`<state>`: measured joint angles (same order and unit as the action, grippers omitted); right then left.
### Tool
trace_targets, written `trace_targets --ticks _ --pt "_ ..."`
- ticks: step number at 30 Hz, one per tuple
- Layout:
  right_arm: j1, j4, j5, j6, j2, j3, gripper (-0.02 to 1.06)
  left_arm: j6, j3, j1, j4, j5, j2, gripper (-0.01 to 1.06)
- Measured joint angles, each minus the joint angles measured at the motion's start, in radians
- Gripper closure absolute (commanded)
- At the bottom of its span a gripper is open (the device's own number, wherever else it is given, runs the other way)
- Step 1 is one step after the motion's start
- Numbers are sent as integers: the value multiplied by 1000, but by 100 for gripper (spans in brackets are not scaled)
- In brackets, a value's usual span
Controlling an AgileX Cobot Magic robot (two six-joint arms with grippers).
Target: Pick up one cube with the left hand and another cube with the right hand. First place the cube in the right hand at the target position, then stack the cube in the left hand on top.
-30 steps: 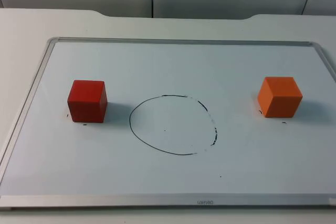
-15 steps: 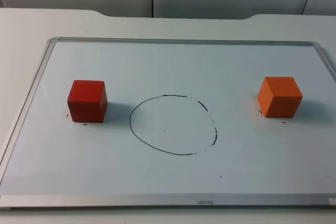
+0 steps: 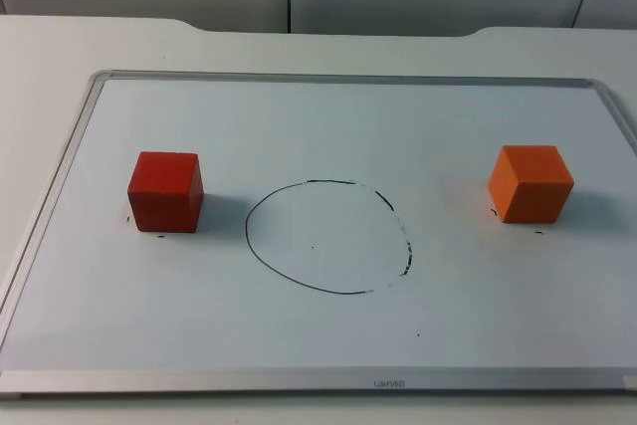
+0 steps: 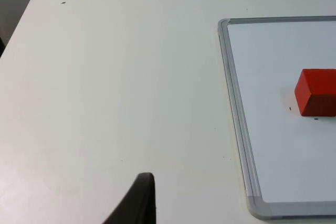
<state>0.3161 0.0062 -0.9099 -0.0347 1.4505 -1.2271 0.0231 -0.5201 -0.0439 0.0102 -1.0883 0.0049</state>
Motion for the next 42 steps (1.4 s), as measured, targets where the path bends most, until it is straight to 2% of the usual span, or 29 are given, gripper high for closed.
trace_targets --ticks 4,24,36,42 --pt "13 -17 31 -34 123 0 6 0 0 0 0 0 0 0" --pt "13 -26 172 -145 478 -1 7 0 0 0 0 0 0 0" --pt "1 -29 300 -222 566 -1 7 0 0 0 0 0 0 0" --pt "-40 -31 298 -233 570 -1 18 0 0 0 0 0 0 0"
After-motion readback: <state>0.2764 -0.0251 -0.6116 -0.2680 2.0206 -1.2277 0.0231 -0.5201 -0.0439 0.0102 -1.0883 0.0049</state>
